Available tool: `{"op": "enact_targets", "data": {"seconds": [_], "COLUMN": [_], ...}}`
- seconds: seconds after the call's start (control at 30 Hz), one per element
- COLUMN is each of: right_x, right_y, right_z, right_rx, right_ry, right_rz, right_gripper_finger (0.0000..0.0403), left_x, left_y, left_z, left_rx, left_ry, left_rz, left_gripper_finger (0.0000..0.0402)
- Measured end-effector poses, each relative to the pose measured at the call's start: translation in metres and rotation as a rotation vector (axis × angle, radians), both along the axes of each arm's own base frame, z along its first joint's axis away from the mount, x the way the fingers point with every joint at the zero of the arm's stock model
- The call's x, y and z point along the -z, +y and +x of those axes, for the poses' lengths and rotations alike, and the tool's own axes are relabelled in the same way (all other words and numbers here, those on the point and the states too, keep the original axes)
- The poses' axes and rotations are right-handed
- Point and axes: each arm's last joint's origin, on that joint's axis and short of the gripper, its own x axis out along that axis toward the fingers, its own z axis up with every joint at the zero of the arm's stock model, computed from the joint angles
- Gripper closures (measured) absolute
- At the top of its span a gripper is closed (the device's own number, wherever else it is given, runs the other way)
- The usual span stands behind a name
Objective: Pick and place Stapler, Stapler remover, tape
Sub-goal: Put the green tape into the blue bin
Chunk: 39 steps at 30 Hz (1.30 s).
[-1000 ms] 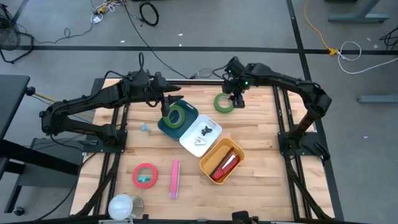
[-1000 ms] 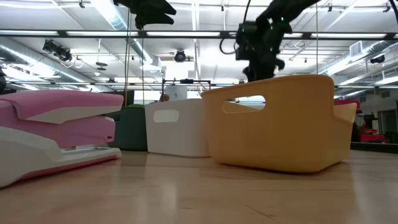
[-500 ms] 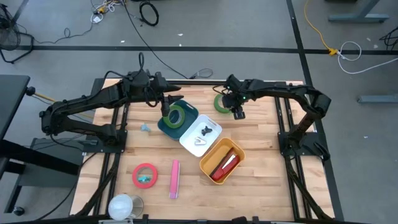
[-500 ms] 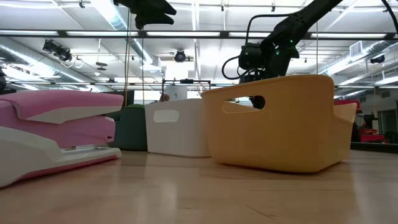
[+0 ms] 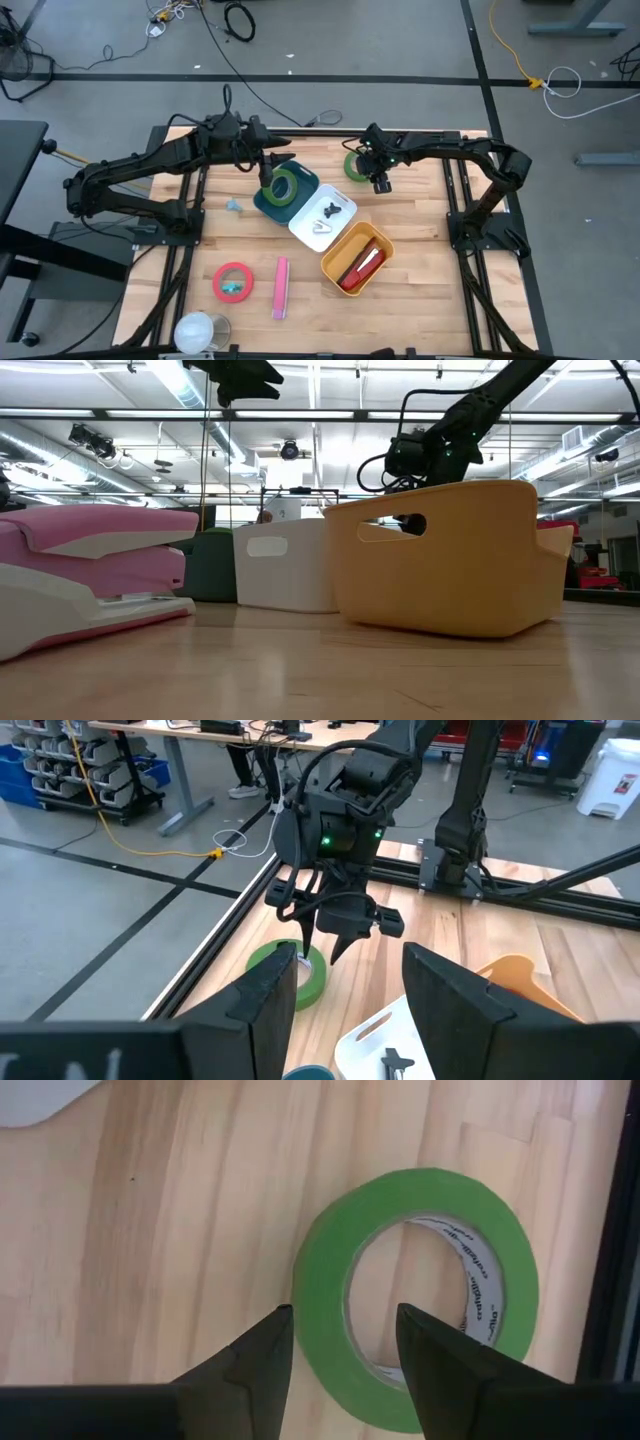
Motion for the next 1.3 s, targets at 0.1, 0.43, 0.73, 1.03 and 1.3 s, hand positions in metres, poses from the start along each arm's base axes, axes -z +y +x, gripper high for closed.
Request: {"op": "enact_targets", "data": {"seconds": [0.1, 0.43, 0.73, 1.03, 1.3], "right_x": [0.000, 0.021, 0.031, 0.031, 0.031], "right_y": [0.001, -0.003, -0.009, -0.015, -0.015], "right_z": [0.000, 0.006, 0.007, 0.003, 0.002], "right_rx": [-0.011, -0.007, 0.034, 0.052, 0.045], "right_ry": [-0.012, 0.026, 0.037, 0.035, 0.042], "right_rz": [0.019, 0.059, 0.055, 0.059, 0.067], "right_gripper_finger": [0.0224, 0.0224, 0.0224, 0.0224, 0.0224], "left_x": [0.000, 0.000, 0.000, 0.000, 0.000], "left_y": [0.000, 0.000, 0.000, 0.000, 0.000], "left_z": [0.000, 0.000, 0.000, 0.000, 0.000], "left_rx": [0.000, -0.001, -0.001, -0.008, -0.008], "left_ry": [0.000, 0.000, 0.000, -0.007, -0.007], "left_rz": [0.000, -0.001, -0.001, -0.025, -0.025], "left_gripper_finger": [0.0216, 0.0216, 0.0216, 0.0216, 0.0216]}}
